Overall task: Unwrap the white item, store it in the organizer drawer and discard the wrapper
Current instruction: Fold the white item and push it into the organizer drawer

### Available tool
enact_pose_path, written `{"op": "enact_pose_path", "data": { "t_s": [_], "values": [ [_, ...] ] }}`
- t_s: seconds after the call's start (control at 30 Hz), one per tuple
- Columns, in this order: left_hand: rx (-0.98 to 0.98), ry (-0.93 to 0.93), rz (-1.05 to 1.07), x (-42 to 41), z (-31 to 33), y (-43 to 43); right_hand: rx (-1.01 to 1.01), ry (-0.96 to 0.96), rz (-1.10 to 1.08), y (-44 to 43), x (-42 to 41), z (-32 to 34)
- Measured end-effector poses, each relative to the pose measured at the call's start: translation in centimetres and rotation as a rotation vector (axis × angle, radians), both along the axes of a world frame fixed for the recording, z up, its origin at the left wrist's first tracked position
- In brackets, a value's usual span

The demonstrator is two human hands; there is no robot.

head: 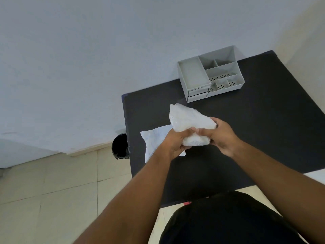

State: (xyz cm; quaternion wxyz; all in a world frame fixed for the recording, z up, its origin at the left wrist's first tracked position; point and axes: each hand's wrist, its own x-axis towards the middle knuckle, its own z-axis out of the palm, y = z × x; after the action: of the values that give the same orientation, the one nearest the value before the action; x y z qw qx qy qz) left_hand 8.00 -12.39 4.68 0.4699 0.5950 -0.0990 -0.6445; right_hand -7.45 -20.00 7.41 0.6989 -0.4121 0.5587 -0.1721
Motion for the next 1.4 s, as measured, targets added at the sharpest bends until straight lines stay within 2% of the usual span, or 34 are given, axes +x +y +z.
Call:
{"op": "enact_pose_path", "data": {
  "t_s": [0.1, 0.2, 0.37, 0.5, 0.6, 0.7, 1.03, 1.27, 1.4],
  "values": [
    [0.027, -0.173, -0.034, 0.1, -0.4, -0.3, -0.186, 0.145, -0.012, -0.4, 0.4, -0.1],
    [0.043, -0.206, 0.024, 0.4, -0.2, -0.7, -0.228, 0.132, 0.005, -1.3, 0.7, -0.1],
    [0.077, -0.21, -0.03, 0.8, 0.3, -1.6, -0.15, -0.017, 0.142, -3.9, 0.6, -0.5],
    [0.095, -0.131, -0.116, 0.4, 0.6, -2.4, 0.051, -0.125, 0.148, -6.8, -0.2, -0.8],
    [0.103, -0.103, -0.137, -0.7, 0.6, -3.2, 0.181, -0.136, 0.13, -8.7, -1.1, -0.9],
    [0.105, -0.066, -0.162, -2.1, 0.3, -3.8, 0.206, -0.086, 0.135, -10.0, -1.9, -1.1],
    [0.167, -0.071, -0.029, -4.6, 0.0, -3.8, 0.202, -0.073, 0.073, -11.2, -3.4, -1.2],
    [0.082, -0.029, 0.12, -5.2, 1.3, -4.6, 0.051, -0.039, 0.153, -10.8, -3.7, -0.4],
    [0.096, -0.1, 0.166, -5.5, 1.0, -4.4, 0.002, -0.005, 0.14, -10.9, -3.5, -0.3]
  ]
}}
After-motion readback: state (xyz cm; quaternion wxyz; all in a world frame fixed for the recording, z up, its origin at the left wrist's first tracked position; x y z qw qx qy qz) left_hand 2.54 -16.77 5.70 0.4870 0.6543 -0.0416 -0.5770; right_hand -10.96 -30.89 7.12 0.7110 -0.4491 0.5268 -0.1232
